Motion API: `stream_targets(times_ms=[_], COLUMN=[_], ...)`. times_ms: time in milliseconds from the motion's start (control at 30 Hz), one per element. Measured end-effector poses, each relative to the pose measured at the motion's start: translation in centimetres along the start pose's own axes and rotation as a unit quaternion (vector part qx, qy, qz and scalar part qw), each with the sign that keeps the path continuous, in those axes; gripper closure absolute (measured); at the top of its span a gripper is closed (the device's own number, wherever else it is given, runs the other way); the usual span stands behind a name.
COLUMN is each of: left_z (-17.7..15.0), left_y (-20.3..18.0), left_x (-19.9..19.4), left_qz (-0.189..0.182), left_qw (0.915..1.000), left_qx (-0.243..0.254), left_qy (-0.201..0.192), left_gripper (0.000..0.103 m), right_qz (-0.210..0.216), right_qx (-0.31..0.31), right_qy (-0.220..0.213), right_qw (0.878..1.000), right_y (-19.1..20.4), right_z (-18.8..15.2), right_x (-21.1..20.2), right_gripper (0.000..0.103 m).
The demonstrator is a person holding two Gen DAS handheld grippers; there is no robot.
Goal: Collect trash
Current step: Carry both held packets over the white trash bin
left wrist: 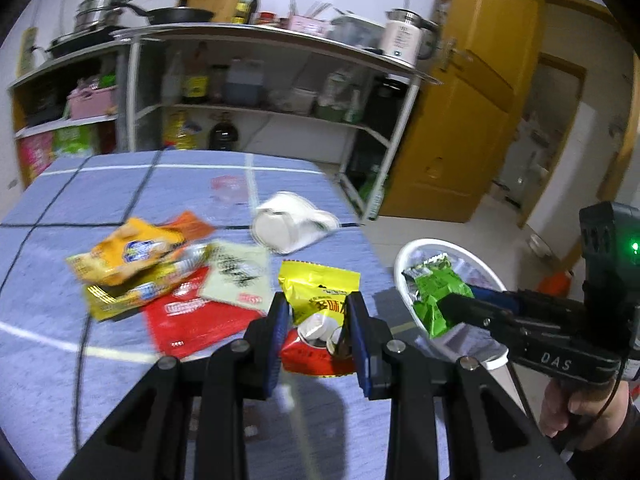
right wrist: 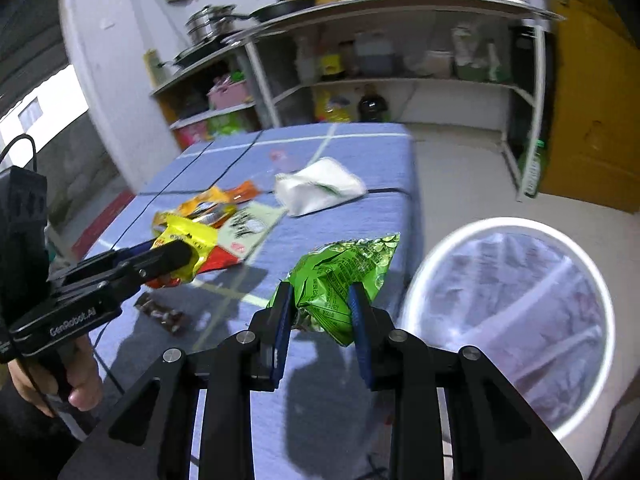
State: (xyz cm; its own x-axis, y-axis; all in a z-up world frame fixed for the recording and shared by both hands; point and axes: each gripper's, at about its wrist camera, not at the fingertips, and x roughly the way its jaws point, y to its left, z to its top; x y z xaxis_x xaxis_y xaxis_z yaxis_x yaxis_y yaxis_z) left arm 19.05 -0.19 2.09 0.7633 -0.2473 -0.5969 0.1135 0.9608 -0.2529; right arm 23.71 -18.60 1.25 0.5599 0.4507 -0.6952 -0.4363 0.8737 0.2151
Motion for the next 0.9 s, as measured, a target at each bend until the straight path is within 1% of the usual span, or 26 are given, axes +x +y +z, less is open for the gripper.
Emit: stream_targets(times_ms=[133,300,433,600,700,833,900], left_z=[0.8,1.2,1.3,1.2,0.9,0.7,0.6], left_y=[-2.9,-6.4,-9.1,-12.0,-13.0,-13.7,-14.1], left_x=[1.6,4.6,6.5,9.1,10.8,12.5,13.0], left_qz=[-0.019,-0.041,-0.059,-0.082,-0.086,-0.086,-0.078], left_qw=[0.9996,0.9979,0.9961,0.9931,0.9915,0.9896,0.9898], left_qx=[0.021,0.036,0.046,0.058,0.062,0.065,0.067], left_qy=[0.009,0.033,0.046,0.06,0.075,0.095,0.099], left_gripper=[0.072,0.072,0.072,0.072,0.072,0.071,0.071], right_qz=[-0.029,-0.061,-0.079,-0.096,-0.107,-0.111,-0.113], right_qx=[0.026,0.06,0.083,0.101,0.107,0.122,0.13], right_qy=[-0.019,-0.029,-0.03,-0.023,-0.015,-0.006,-0.001], right_qw=[0.999,0.996,0.993,0.99,0.988,0.986,0.985], right_y=[-3.1,-7.0,-9.5,-12.3,-13.5,-15.1,-15.7], right_z=[-0.3,-1.3,-2.1,-3.1,-3.6,-4.1,-4.4], right_x=[-2.1,-3.8,-4.4,-4.3,-3.8,-3.2,-2.8], right_gripper=[0.074,0.074,0.074,0.074,0.074,0.073,0.072])
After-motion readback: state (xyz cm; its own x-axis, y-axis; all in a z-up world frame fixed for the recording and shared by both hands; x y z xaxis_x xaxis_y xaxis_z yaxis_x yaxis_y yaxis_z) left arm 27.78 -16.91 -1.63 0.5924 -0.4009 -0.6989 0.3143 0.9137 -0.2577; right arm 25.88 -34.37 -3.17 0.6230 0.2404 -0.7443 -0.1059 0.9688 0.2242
